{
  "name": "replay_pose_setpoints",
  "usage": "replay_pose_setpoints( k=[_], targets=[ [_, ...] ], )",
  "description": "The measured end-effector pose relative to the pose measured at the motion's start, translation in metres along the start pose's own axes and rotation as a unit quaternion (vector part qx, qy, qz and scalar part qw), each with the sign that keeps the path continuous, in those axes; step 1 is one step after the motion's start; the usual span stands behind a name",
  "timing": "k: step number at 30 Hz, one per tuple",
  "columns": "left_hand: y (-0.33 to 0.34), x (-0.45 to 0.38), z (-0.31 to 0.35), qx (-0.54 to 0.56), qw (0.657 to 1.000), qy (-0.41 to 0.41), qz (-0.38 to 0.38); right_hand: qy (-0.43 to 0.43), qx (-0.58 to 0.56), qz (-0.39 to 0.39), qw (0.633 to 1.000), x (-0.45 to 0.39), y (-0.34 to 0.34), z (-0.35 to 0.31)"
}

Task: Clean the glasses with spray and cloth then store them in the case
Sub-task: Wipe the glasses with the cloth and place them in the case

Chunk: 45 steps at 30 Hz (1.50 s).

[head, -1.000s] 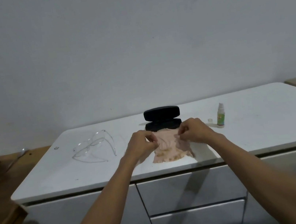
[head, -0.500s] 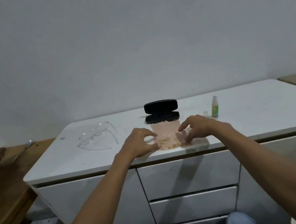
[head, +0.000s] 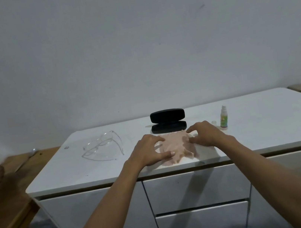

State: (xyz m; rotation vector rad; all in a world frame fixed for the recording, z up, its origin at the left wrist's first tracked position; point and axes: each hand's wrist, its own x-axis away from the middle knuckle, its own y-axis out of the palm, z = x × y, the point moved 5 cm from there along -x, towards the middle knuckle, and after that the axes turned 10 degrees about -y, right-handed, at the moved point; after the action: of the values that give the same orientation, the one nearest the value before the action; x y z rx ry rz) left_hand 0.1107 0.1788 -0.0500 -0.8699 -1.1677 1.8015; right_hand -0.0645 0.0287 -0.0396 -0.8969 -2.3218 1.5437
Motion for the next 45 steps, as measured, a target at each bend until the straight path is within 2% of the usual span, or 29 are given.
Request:
replay_pose_setpoints(
  k=[2, 5, 9, 11, 16, 23, 26, 28, 30, 33, 36, 40, 45],
  targets=[
    [0.003, -0.008, 0.001, -0.023, 0.999, -0.01, -0.024, 0.0, 0.015, -0.01, 1.0, -0.007, 0.006, 0.003],
    [0.01, -0.018, -0.001, -0.054, 0.998, -0.008, -0.043, -0.011, 0.08, -0.08, 0.993, -0.014, 0.015, 0.0],
    [0.013, -0.021, -0.009, -0.073, 0.997, -0.001, -0.025, -0.021, 0.123, -0.135, 0.983, -0.02, 0.014, 0.0],
    [0.012, -0.019, -0.008, -0.081, 0.996, 0.019, -0.012, -0.016, 0.117, -0.154, 0.981, -0.02, 0.009, 0.003],
    [0.006, -0.011, -0.009, -0.063, 0.997, 0.043, -0.004, -0.005, 0.019, -0.19, 0.982, -0.012, 0.002, 0.007],
    [0.009, -0.011, -0.012, -0.12, 0.991, 0.037, -0.047, 0.001, 0.057, -0.247, 0.967, -0.002, 0.001, 0.007],
    [0.007, -0.011, -0.01, -0.146, 0.987, 0.033, -0.056, 0.014, 0.038, -0.263, 0.964, -0.005, -0.002, 0.005],
    [0.005, -0.01, -0.013, -0.137, 0.989, 0.025, -0.054, 0.021, -0.002, -0.247, 0.969, -0.01, -0.006, -0.001],
    [0.001, -0.008, -0.019, -0.099, 0.994, 0.009, -0.038, 0.005, -0.019, -0.198, 0.98, -0.016, -0.008, -0.01],
    [-0.014, -0.002, -0.036, -0.037, 0.999, -0.022, 0.005, -0.052, -0.022, -0.114, 0.992, -0.028, -0.004, -0.032],
    [-0.038, 0.008, -0.066, -0.016, 0.997, -0.042, 0.066, -0.112, -0.051, -0.064, 0.99, -0.045, 0.015, -0.065],
    [-0.069, 0.032, -0.118, -0.007, 0.986, -0.066, 0.156, -0.172, -0.068, -0.052, 0.981, -0.072, 0.05, -0.116],
    [-0.092, 0.055, -0.17, -0.037, 0.971, -0.096, 0.215, -0.219, -0.063, -0.06, 0.972, -0.104, 0.088, -0.161]
  ],
)
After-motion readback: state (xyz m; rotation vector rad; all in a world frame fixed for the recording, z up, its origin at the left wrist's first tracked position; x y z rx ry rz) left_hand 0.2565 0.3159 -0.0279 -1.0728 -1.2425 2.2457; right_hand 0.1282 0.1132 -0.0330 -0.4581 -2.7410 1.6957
